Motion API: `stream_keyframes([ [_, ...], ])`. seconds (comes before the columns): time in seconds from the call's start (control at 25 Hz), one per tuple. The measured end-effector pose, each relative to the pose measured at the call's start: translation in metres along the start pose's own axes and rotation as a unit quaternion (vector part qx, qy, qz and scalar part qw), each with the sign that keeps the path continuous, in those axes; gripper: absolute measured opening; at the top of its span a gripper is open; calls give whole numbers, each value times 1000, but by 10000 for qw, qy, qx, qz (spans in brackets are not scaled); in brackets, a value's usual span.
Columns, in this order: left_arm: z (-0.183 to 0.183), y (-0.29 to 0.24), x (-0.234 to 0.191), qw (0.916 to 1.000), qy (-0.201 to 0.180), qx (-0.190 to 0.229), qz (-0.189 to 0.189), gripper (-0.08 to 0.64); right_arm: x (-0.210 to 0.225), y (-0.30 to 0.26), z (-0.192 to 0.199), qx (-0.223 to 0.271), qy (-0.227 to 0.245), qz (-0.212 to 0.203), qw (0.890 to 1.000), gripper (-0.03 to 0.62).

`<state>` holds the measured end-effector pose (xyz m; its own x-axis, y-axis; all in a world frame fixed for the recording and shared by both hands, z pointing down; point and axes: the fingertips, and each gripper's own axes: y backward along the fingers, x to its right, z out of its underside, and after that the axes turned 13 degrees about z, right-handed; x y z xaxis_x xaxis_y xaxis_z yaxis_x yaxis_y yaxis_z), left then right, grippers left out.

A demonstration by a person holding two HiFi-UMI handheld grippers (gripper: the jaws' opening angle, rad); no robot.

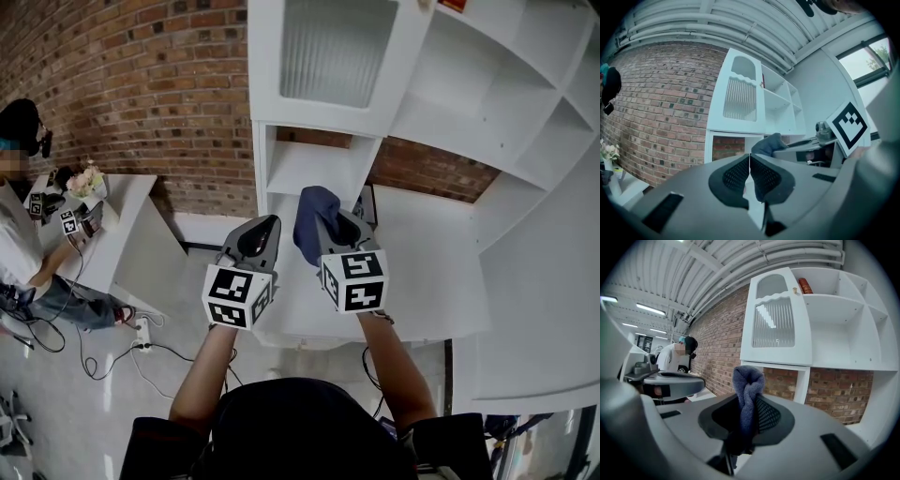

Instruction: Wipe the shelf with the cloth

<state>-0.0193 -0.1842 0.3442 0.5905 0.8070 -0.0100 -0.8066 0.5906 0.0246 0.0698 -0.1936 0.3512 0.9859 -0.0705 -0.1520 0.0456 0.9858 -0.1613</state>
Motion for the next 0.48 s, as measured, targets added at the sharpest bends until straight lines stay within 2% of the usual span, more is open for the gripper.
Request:
stream_keyframes([
  [0.48, -2, 9, 63, 10000, -6, -31, -10, 17, 20, 58, 4, 221, -33, -160, 9996, 92],
])
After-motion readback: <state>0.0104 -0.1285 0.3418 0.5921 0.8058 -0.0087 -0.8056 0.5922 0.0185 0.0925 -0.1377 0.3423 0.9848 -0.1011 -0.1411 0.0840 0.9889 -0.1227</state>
